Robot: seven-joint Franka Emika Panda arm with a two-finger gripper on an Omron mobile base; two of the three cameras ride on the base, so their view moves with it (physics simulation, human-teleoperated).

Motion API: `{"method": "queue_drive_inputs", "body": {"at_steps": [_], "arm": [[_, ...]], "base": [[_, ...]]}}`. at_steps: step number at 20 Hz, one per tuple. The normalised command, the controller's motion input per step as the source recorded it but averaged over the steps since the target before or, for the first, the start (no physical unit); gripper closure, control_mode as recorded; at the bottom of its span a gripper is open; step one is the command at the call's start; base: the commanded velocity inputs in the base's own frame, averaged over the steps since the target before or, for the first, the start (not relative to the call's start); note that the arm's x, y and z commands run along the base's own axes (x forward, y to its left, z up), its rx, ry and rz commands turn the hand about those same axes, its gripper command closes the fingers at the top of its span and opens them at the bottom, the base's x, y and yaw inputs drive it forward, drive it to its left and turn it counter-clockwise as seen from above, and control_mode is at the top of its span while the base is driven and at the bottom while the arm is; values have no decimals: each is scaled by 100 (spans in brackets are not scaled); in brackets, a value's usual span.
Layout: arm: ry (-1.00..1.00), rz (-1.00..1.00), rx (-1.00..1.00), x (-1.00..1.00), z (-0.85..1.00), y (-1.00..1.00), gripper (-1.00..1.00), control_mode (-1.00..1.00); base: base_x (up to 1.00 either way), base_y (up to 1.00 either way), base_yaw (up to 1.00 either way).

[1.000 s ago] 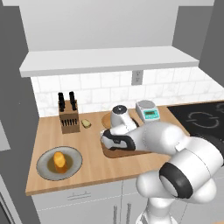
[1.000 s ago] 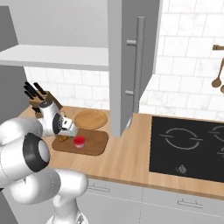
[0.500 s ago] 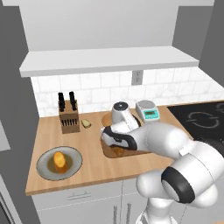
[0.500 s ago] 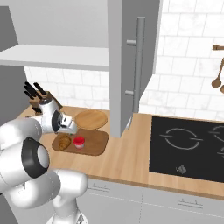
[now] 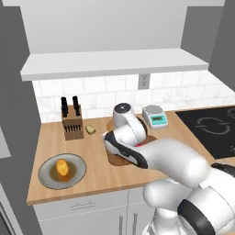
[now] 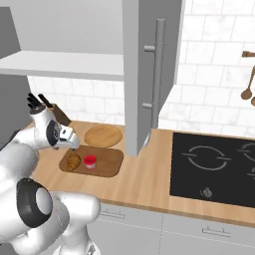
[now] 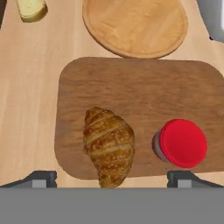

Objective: From the different types of pastries on the counter, select a croissant and place it on the cutting board. Then retrieve a jar of jam from the cabinet and place it alongside the croissant on the cutting board.

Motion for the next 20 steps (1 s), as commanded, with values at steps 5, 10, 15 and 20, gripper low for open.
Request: {"method": "queue_drive_inputs", "body": {"at_steps": [5, 10, 15, 20], "arm": [[-5, 0, 0, -100, 89, 16, -100, -100], [-2, 0, 6, -100, 100, -1, -100, -100], [-25, 2, 5, -100, 100, -7, -100, -100], [-38, 1, 2, -100, 58, -11, -100, -100]], "base": [[0, 0, 0], [0, 0, 0], [0, 0, 0], [0, 0, 0]]}}
